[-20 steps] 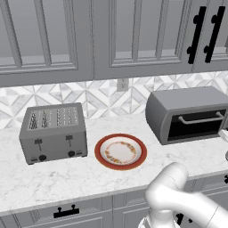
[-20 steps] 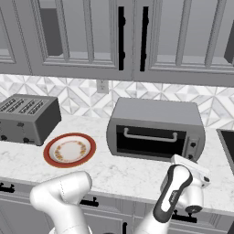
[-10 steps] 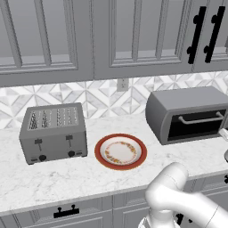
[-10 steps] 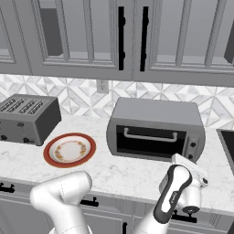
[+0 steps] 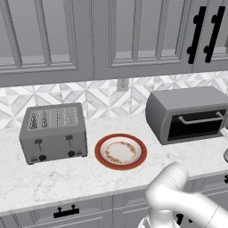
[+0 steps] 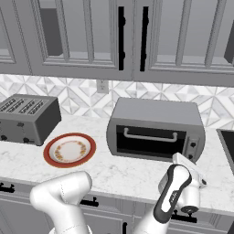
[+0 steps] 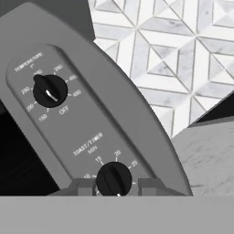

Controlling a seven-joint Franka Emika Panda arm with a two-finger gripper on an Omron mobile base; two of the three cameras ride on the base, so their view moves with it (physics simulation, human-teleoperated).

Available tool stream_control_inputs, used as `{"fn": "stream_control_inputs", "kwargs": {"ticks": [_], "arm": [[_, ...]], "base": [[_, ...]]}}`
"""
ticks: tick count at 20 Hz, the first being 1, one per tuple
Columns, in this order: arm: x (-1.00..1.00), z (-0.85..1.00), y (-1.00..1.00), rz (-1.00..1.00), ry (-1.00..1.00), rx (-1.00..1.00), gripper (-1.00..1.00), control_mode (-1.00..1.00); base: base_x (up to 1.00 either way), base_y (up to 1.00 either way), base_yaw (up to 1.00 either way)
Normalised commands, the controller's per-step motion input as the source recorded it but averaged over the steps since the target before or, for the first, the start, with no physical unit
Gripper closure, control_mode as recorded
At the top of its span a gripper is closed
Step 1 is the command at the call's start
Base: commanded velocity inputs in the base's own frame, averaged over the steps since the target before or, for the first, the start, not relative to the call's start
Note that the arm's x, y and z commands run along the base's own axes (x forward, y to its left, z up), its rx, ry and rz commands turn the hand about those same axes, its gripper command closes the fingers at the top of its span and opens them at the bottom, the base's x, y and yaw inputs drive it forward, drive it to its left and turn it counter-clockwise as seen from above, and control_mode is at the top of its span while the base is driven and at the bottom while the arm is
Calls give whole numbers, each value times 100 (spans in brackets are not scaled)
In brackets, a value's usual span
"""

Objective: Pick up the kebab skewer and baguette bread, and place them inside the toaster oven. Close the toaster oven door and start by setting the timer.

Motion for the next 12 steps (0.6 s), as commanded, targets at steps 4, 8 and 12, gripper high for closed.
{"fn": "stream_control_inputs", "kwargs": {"ticks": [4, 8, 12], "arm": [[0, 0, 0, 0, -5, 22, 100, -100], [0, 0, 0, 0, -5, 23, 100, -100], [0, 0, 7, 0, -5, 23, 100, -100]], "base": [[0, 0, 0], [0, 0, 0], [0, 0, 0]]}}
